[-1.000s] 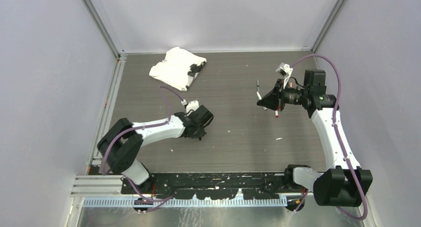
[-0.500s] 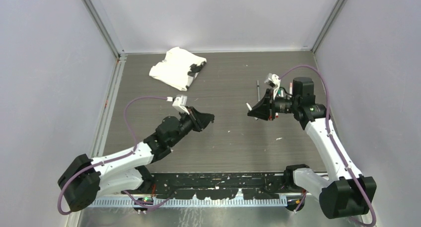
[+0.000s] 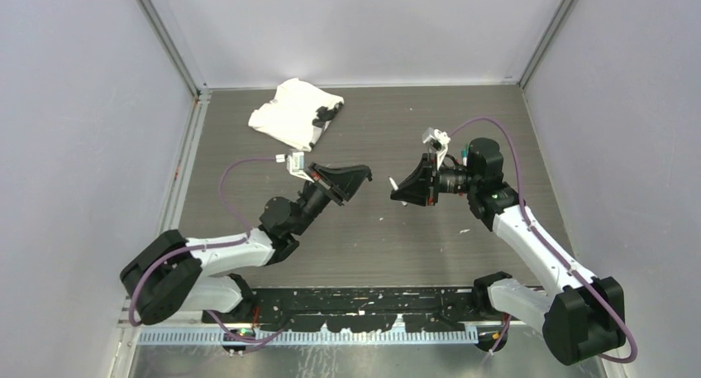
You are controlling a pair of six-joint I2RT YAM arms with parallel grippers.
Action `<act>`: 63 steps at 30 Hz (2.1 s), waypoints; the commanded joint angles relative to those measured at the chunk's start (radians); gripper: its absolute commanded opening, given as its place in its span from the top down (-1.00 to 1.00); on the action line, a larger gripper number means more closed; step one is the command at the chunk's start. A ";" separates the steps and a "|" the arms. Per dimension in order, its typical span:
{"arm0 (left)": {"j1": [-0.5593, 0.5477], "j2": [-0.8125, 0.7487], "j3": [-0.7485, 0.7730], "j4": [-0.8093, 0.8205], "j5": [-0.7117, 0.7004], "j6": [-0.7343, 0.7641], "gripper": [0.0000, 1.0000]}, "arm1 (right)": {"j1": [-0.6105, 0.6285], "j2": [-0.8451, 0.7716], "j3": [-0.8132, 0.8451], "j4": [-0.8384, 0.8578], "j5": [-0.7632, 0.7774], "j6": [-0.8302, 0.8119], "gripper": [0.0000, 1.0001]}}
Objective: Insert the pens into the pen caps
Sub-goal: Insert the pen cap onto the pen.
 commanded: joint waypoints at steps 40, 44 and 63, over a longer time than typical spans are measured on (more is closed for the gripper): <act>-0.119 0.142 0.161 0.253 -0.113 0.156 0.99 | 0.047 -0.020 -0.094 0.536 -0.015 0.344 0.98; -0.119 0.149 0.166 0.253 -0.107 0.148 0.99 | 0.048 -0.020 -0.095 0.533 -0.015 0.345 0.98; -0.119 0.147 0.140 0.253 -0.108 0.114 0.99 | 0.047 -0.027 -0.091 0.530 -0.002 0.346 0.98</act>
